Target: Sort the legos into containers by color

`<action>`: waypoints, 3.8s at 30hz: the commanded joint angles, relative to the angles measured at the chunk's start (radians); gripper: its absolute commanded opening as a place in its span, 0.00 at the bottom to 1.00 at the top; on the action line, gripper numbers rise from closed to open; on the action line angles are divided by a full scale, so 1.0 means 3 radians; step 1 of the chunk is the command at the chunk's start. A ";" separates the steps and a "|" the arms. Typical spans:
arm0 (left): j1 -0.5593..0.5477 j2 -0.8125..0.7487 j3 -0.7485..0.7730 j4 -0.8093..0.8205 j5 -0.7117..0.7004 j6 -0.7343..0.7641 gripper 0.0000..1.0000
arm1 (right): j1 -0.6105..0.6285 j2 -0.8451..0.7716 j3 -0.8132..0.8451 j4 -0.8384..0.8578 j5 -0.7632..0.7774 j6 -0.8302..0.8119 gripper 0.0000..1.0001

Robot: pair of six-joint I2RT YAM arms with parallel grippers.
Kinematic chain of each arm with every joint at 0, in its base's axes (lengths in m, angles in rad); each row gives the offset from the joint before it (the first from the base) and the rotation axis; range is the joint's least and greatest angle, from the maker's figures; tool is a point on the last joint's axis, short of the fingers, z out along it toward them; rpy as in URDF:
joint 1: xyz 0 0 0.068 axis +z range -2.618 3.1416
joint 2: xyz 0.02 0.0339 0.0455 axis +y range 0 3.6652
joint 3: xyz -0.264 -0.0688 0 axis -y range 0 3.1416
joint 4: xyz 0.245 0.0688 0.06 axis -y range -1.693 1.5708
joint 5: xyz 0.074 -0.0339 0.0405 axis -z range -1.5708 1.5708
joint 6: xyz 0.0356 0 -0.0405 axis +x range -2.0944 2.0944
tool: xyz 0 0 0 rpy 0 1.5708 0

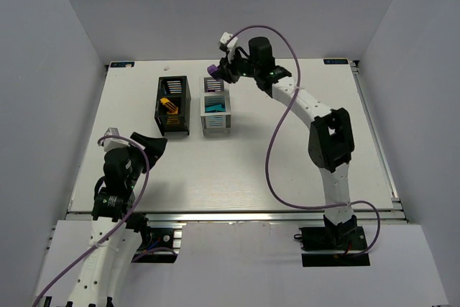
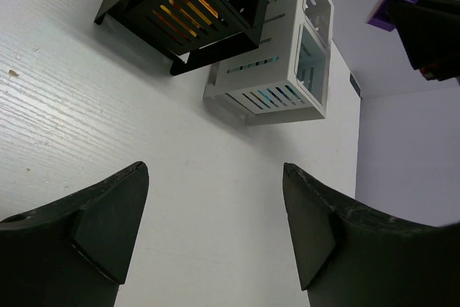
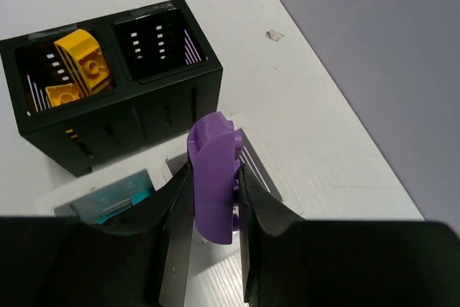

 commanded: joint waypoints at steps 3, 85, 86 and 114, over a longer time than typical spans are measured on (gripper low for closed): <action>0.0014 -0.0035 0.0001 -0.0044 0.0005 -0.0026 0.85 | 0.0038 0.0200 0.0246 0.0427 0.0137 0.0462 0.01; 0.0014 0.0257 -0.0024 0.0810 0.0506 -0.0107 0.98 | -0.0678 -0.2934 -0.3138 -0.0887 0.1727 0.0907 0.89; 0.0014 0.0246 -0.0024 0.0800 0.0501 -0.0107 0.98 | -0.0673 -0.2934 -0.3138 -0.0882 0.1727 0.0902 0.89; 0.0014 0.0144 -0.0040 0.0785 0.0470 -0.0082 0.98 | -0.0678 -0.3036 -0.3205 -0.0815 0.1753 0.0953 0.89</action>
